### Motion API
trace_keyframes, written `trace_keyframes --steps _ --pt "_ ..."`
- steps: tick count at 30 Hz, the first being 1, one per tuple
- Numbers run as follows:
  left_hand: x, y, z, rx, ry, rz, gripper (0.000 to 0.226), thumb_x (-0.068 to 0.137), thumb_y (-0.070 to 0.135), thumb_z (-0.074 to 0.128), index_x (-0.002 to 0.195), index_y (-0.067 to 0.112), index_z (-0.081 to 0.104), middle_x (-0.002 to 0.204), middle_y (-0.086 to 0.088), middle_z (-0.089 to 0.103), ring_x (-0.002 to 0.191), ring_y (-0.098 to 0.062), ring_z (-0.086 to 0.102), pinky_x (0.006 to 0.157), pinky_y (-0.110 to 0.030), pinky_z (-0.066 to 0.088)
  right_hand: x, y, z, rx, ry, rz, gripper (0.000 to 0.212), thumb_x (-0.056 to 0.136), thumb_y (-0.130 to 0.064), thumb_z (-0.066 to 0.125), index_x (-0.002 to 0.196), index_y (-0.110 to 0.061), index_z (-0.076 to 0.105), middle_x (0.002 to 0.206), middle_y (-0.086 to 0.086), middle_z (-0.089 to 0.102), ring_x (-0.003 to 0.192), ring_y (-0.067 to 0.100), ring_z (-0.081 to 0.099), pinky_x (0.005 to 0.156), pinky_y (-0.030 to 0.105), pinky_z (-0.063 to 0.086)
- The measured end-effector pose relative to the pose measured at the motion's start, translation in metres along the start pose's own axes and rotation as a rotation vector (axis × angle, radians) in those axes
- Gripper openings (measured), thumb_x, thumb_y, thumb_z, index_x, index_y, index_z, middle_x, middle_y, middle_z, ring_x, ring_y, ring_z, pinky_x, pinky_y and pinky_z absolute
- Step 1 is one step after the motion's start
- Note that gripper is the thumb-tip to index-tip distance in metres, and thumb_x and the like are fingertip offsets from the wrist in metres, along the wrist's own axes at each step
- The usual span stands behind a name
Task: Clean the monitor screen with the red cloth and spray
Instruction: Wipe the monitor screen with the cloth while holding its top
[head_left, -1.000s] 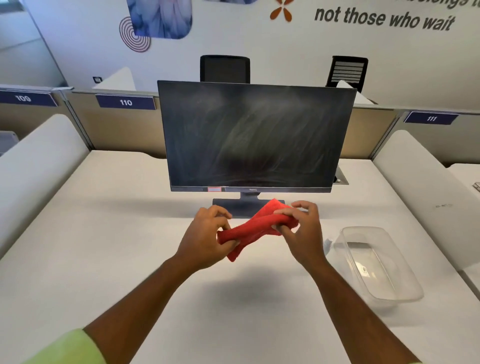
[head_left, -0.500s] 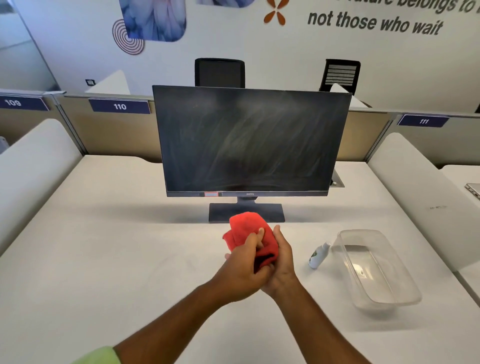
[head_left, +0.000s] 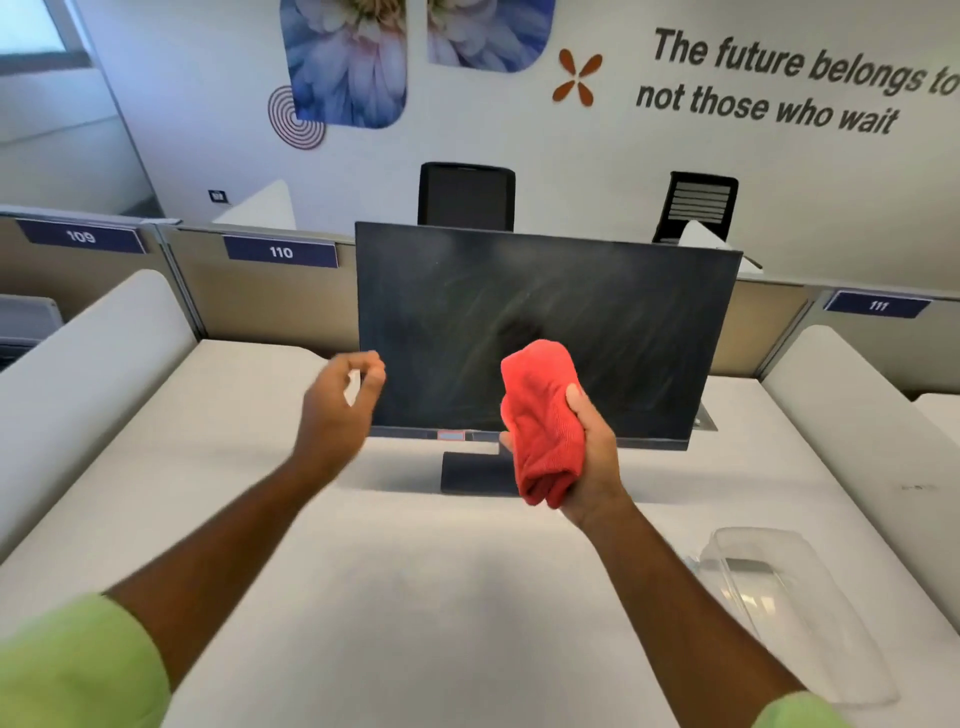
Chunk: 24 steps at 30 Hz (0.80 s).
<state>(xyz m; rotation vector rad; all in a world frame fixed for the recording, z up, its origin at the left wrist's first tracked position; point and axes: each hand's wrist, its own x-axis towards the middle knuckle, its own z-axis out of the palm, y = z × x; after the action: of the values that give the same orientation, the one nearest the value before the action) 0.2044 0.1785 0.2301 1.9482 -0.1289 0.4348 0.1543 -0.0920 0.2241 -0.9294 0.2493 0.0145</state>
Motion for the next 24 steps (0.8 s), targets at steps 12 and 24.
trace_keyframes --steps 12,24 --pt "0.172 0.025 -0.056 0.334 -0.222 0.187 0.062 0.102 0.013 0.052 0.157 0.025 0.026 0.163 0.0 0.029 0.148 -0.022 0.031 0.114 -0.031 0.027 0.102 -0.045 0.12 -0.978 0.065 -0.947 0.065 0.103 -0.04 0.055 0.165 -0.029 0.037 0.162 -0.006 0.045 0.141 0.005 0.049 0.114 0.017 0.041" --pt "0.186 0.011 -0.03 -0.1 -0.392 -0.027 0.075 0.1 0.01 0.051 0.16 0.035 0.011 0.166 0.009 0.018 0.15 -0.008 0.019 0.122 -0.037 0.024 0.19 -0.004 0.125 -1.879 0.123 -1.331 0.072 0.11 -0.056 0.044 0.171 -0.032 0.015 0.18 0.009 0.0 0.166 0.036 -0.005 0.133 0.062 0.007"
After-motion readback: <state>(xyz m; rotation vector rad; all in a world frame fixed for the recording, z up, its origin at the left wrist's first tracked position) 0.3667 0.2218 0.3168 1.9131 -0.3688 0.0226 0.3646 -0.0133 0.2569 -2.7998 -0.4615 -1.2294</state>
